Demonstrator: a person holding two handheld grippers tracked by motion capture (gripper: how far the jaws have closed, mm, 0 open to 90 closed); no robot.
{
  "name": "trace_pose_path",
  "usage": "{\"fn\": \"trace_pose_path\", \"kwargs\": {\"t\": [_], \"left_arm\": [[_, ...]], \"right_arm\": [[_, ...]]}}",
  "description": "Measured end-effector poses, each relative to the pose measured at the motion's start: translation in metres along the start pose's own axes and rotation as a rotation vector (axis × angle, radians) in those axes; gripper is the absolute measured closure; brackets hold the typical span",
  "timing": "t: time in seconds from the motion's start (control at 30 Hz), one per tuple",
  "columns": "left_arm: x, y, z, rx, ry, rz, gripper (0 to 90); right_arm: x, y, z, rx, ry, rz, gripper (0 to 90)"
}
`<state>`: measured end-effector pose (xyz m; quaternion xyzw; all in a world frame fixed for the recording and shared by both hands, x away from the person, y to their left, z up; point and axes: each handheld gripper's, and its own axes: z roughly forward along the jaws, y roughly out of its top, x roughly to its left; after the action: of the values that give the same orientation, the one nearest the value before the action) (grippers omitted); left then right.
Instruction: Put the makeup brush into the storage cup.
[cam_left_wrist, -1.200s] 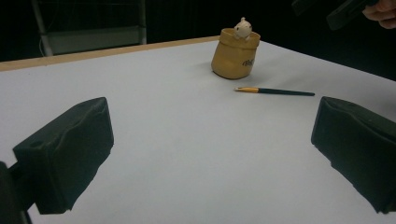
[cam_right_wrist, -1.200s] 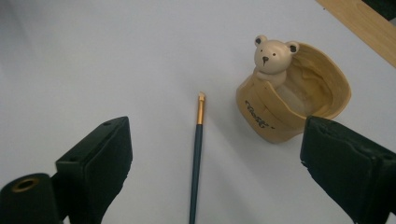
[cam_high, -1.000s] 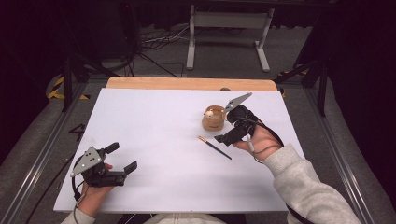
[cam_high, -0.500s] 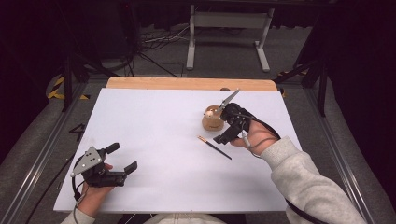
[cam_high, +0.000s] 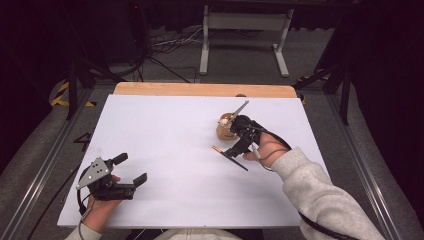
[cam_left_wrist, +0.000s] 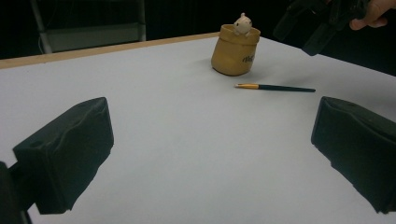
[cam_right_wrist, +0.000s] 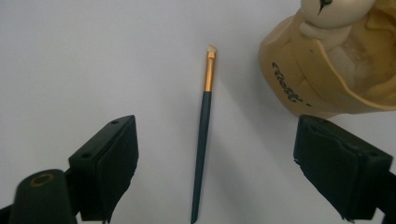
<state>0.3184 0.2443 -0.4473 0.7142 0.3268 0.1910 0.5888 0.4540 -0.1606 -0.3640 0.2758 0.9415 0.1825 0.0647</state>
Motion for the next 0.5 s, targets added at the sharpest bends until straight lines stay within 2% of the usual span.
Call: {"fn": "trace_pose_path", "kwargs": {"t": [0.23,0.5], "left_arm": [[0.000,0.000,0.000,0.000,-0.001,-0.002,0.0],[0.001,0.000,-0.001,0.001,-0.002,-0.002,0.1]], "right_arm": [[0.001,0.002,0.015,0.016,-0.013,-0.001,16.8],[0.008,0.002,0.039,0.065,0.002,-0.013,24.8]]}}
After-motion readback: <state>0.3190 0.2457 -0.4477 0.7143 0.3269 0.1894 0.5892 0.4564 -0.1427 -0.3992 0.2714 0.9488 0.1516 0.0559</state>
